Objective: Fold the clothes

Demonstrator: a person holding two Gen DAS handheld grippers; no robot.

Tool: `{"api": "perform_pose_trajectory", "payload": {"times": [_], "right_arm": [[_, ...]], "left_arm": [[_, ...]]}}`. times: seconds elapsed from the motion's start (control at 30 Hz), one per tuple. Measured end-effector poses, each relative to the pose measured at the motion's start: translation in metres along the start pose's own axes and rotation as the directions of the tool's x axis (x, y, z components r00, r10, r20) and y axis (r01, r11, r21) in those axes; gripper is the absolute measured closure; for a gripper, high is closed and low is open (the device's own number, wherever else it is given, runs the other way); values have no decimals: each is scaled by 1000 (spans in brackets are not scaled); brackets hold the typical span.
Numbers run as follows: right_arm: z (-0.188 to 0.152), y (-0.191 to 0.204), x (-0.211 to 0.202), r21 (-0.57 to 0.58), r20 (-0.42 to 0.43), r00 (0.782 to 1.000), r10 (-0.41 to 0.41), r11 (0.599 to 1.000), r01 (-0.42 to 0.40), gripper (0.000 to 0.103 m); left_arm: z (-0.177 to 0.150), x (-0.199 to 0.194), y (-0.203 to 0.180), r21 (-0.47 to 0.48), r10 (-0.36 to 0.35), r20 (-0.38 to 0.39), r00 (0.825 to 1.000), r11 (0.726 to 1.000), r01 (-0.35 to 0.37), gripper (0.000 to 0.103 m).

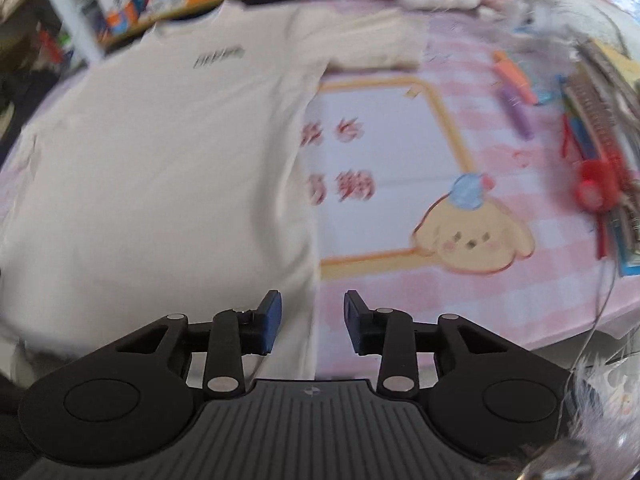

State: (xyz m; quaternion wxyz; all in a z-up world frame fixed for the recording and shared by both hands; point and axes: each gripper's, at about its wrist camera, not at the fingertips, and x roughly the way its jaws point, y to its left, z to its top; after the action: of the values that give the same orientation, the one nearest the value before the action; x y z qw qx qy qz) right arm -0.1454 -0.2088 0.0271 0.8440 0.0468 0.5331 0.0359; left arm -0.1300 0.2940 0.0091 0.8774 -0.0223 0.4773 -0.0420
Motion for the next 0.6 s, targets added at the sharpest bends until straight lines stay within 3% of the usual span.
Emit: {"api": "perform_pose_trajectory", "payload": {"times": [0.1, 0.2, 0.27, 0.33, 0.43, 0.47, 0.6], "right_arm": [[-8, 0, 13, 5, -47, 999, -15, 1000, 15, 74], [-10, 2, 11, -6, -64, 997, 33, 999, -34, 96], [-7, 0, 6, -7, -71, 995, 64, 998, -64, 97], [-6, -3, 3, -17, -50, 999, 3, 1000, -4, 97], [-6, -5, 6, -40, -50, 997, -62, 997, 60, 97], [-8, -3, 9, -56, -60, 996, -64, 997, 61, 97], [-7, -1, 12, -63, -66, 995, -72, 996, 68, 97]], "left_arm": [[-3, -2, 0, -1, 6, -7, 1000, 1000, -6, 46], [-7, -4, -1, -2, 11, -14, 1000, 1000, -11, 53], [-9, -5, 0, -4, 14, -19, 1000, 1000, -14, 56], [-9, -6, 3, -17, 13, -24, 1000, 1000, -13, 63], [-10, -8, 7, -36, 11, -32, 999, 999, -12, 80], [-10, -8, 8, -42, 10, -34, 999, 999, -11, 90], [-10, -10, 14, -68, 7, -44, 999, 998, -10, 102]]}}
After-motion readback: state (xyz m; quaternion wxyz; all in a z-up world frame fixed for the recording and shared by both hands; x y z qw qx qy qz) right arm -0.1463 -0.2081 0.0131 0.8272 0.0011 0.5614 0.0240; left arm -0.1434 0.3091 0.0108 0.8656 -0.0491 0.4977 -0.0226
